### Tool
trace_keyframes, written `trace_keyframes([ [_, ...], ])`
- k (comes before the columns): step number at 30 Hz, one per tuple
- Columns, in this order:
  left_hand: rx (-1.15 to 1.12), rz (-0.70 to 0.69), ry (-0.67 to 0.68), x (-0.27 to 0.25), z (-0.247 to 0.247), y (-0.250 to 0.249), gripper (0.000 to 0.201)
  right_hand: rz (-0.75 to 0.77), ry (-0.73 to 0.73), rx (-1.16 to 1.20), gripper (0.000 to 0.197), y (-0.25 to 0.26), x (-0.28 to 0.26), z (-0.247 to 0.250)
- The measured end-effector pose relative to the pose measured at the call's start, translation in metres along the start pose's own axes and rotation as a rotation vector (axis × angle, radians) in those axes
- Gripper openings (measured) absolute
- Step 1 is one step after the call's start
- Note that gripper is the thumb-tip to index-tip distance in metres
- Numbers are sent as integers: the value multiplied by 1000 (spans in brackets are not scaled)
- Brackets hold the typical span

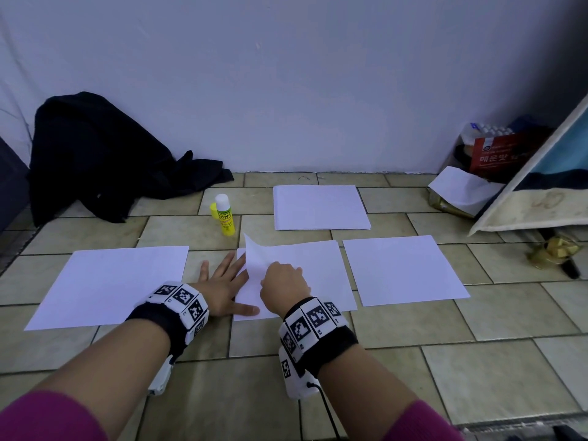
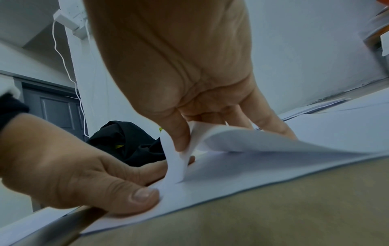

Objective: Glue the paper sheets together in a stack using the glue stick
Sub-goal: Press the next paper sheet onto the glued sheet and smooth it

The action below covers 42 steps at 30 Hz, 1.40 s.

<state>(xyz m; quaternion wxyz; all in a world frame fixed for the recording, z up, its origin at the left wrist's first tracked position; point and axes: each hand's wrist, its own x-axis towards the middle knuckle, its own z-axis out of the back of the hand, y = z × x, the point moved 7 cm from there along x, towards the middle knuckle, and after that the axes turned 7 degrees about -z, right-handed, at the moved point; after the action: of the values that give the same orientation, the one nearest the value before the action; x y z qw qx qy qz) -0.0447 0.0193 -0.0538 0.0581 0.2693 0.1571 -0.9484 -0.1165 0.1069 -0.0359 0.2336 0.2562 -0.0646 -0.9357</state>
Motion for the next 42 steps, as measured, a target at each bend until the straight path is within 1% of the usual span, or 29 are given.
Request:
trace_keyframes([
  [5,9,16,8,0,1,1,157,-13,3,-6,43,0,2,-2],
  [9,18,20,14,-1,0,0,161,-11,15,79,39,-3,2,0],
  [12,11,17,11,-2,0,-1,156,-44,57,45,49,-5,4,-5],
  [15,15,14,11,-2,1,-1,159,-42,63,20,53,-4,7,-8],
  [19,15,19,17,-2,2,-1,162,-22,27,26,49,-4,5,-3],
  [24,19,25,31,-4,3,-3,159,-13,19,38,46,-4,1,0],
  [27,14,20,32,-5,3,-3,162,0,8,29,42,-3,0,1],
  [31,-10,-10,25,-5,3,-3,157,41,-15,19,36,-2,-5,10],
  [33,-6,-21,24,-5,3,-3,156,79,-41,-22,37,-1,-9,15],
  [34,-14,-25,20,-5,3,-3,155,84,-45,-12,41,-1,-10,16],
  [37,-63,-34,-5,-6,4,-1,143,88,-1,69,66,-2,-8,14],
  [38,-83,-31,-15,-7,4,0,142,103,4,71,70,-2,-7,13],
  [40,-115,0,-28,-8,5,5,149,132,14,41,67,-2,-7,13],
  [41,-100,23,-27,-9,5,7,145,145,14,17,61,-2,-7,13],
  [42,-80,40,-24,-11,5,8,136,157,17,-18,55,-2,-6,12],
])
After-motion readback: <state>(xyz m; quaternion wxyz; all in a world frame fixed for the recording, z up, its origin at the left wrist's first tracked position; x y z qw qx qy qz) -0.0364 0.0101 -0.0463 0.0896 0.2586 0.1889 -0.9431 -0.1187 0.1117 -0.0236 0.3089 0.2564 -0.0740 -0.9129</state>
